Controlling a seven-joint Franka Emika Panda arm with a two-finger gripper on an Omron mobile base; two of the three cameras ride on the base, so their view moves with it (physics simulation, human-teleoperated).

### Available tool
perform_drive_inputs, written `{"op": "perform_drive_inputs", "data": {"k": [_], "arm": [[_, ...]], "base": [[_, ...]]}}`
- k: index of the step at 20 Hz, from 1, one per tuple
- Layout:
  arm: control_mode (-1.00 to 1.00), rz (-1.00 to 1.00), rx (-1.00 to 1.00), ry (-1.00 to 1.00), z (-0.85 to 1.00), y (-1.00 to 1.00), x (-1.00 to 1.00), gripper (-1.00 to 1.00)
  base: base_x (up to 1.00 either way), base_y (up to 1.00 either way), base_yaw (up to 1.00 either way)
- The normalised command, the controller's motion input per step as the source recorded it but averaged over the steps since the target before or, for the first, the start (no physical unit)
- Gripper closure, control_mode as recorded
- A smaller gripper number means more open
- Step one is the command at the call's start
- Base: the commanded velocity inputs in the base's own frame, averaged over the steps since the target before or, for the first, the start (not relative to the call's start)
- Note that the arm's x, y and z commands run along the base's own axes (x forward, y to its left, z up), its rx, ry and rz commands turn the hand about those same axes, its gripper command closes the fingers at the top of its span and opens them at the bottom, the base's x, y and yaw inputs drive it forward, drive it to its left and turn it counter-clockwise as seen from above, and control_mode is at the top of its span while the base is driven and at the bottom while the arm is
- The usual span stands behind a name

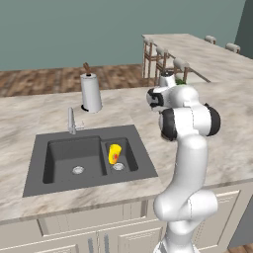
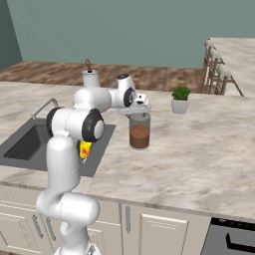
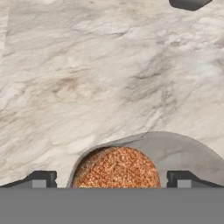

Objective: Place the jar in the left basin and the cup in the right basin of the sink.

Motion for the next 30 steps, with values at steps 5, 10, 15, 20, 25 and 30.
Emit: {"op": "perform_drive_inputs", "data": {"k": [5,10,15,20,25,30], "arm": [[-1.00,0.00,0.06,0.05,-0.22,0.00,0.39,-1.00],[-1.00,0.00,0.08,0.07,-0.31,0.00,0.34,-1.00],[-1.00,0.00,0.13,0.08,-0.40,0.00,0.13,-1.00],[-1.00,0.00,0.13,0.08,-0.44,0.00,0.01,1.00],[-1.00,0.00,0.13,0.06,-0.49,0.00,0.00,1.00],[-1.00,0.00,0.11,0.05,-0.42,0.00,0.00,1.00]], "base": [[0.00,0.00,0.00],[0.00,0.00,0.00],[0.00,0.00,0.00],[0.00,0.00,0.00],[0.00,0.00,0.00],[0.00,0.00,0.00]]}}
